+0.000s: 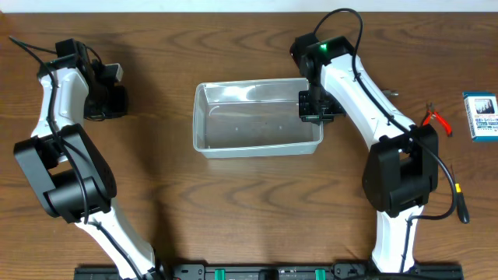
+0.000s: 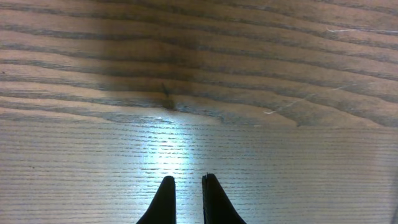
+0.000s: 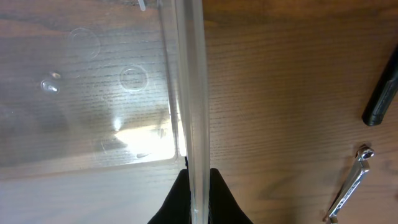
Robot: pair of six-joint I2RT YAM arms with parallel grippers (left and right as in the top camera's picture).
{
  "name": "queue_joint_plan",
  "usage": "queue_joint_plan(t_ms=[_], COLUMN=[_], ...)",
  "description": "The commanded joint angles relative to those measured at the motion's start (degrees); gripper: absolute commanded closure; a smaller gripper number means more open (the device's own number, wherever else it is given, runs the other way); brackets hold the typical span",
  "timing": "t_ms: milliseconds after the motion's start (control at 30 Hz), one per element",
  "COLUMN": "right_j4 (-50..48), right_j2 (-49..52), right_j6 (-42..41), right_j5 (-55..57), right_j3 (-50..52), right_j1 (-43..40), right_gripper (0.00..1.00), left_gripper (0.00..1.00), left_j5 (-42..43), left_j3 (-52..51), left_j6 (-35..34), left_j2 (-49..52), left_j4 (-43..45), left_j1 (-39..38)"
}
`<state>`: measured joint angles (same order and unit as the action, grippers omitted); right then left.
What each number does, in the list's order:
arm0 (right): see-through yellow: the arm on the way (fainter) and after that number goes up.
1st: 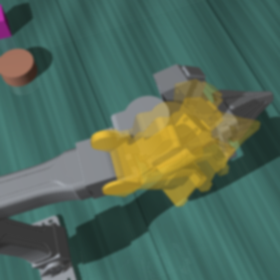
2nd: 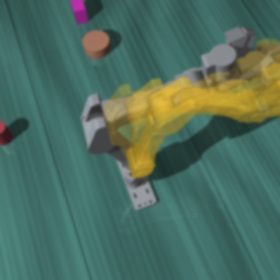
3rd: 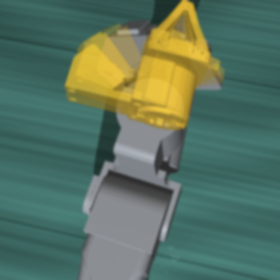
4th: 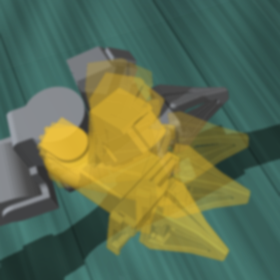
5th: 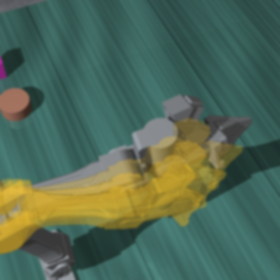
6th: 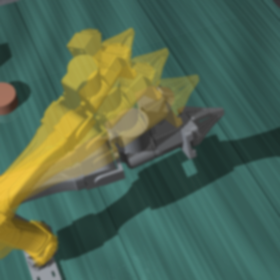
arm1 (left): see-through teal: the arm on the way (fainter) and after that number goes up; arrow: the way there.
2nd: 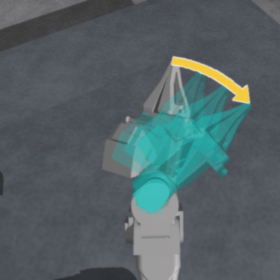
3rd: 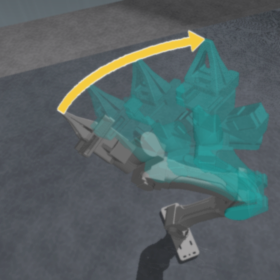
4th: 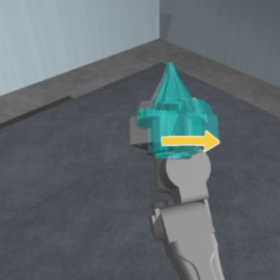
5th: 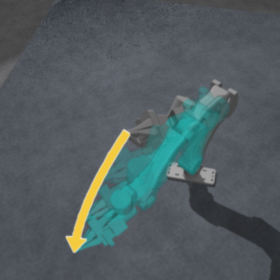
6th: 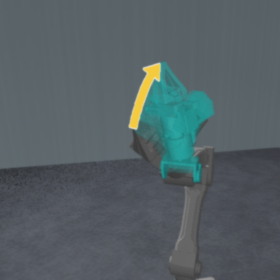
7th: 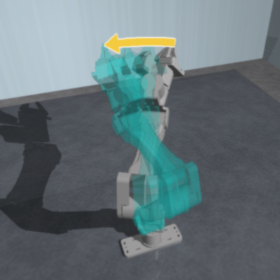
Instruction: Pack container
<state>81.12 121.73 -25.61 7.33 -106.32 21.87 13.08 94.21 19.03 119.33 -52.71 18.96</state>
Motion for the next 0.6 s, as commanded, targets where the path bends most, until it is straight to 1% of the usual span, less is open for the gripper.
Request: queue_joint_plan(t_ms=[0, 567], right_j4=[0.3, 2.1], right_j2=[-1.5, -1.5], right_j6=[0.6, -0.4], right_j5=[1.6, 1.9], right_j3=[0.7, 1.7], right_j1=[-0.8, -1.1], right_gripper=[0.99, 0.99], left_gripper=[0.94, 0.94], left_j5=[-0.7, -0.7], left_j3=[-0.2, -0.2], left_j6=[-0.7, -0.7], left_j2=[0.3, 0.3], left_j4=[-0.5, -1.3], left_j1=[0.0, 0.0])
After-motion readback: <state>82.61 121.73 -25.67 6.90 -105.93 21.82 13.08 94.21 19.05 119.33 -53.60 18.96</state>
